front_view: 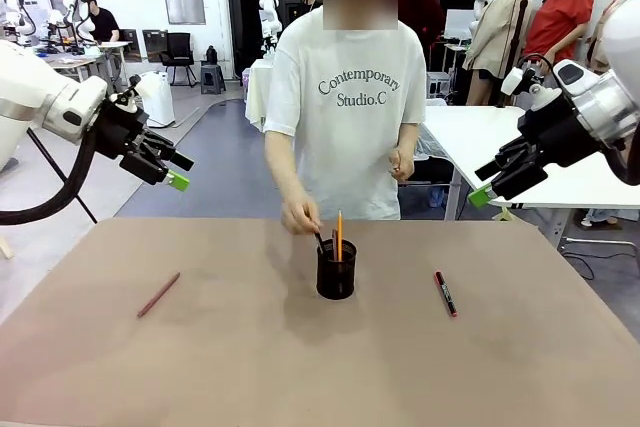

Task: Place the pens into the pen holder.
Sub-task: Pick up a writing instrument from the table and place it into the Pen holder.

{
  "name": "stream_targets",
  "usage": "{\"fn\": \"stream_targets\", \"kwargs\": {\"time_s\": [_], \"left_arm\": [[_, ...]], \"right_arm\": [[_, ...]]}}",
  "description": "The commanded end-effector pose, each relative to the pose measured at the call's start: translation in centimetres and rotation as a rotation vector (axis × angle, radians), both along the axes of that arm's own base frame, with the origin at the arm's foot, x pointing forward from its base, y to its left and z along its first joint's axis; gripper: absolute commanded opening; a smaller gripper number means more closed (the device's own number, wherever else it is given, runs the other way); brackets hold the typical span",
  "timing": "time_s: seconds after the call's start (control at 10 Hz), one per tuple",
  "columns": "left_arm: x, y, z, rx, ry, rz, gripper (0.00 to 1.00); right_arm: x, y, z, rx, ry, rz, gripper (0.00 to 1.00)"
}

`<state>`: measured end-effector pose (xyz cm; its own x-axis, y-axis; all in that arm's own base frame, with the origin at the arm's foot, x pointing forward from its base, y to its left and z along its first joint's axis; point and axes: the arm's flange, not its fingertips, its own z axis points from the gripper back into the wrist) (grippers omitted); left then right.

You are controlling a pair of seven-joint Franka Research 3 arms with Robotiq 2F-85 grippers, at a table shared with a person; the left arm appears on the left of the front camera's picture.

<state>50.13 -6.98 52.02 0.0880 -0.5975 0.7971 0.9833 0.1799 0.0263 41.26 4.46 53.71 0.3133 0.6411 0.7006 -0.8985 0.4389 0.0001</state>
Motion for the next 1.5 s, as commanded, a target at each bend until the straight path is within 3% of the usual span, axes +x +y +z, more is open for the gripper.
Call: {"fn": "stream_targets", "kwargs": {"time_s": [0.0, 0.1, 0.2, 0.6, 0.8, 1.1, 1.2, 1.4], "left_arm": [[-0.1, 0.1, 0.0, 0.012, 0.002, -0.007, 1.00], [-0.1, 0.1, 0.0, 0.012, 0.002, -0.007, 1.00], [-0.1, 0.1, 0.0, 0.012, 0.002, -0.007, 1.00], [-0.1, 0.1, 0.0, 0.012, 0.002, -0.007, 1.00], [-0.1, 0.1, 0.0, 0.012, 0.002, -0.007, 1.00], [-0.1, 0.1, 0.0, 0.012, 0.002, -0.007, 1.00], [-0.1, 0.1, 0.0, 0.012, 0.002, -0.007, 1.00], [-0.1, 0.1, 0.0, 0.012, 0.002, -0.007, 1.00]], "right_arm": [[0.1, 0.1, 0.2, 0.015, 0.004, -0.006, 1.00], [0.0, 0.0, 0.0, 0.000, 0.000, 0.000, 1.00], [0.7, 1.5, -0.2, 0.045, 0.088, -0.022, 1.00], [4.5, 5.7, -1.1, -0.106, 0.319, -0.325, 1.00], [5.5, 5.2, -1.7, -0.150, 0.322, -0.392, 1.00], [5.5, 4.3, -1.4, -0.115, 0.248, -0.367, 1.00], [5.5, 4.6, -2.6, -0.138, 0.301, -0.386, 1.00], [5.5, 4.6, -2.6, -0.138, 0.301, -0.386, 1.00]]}}
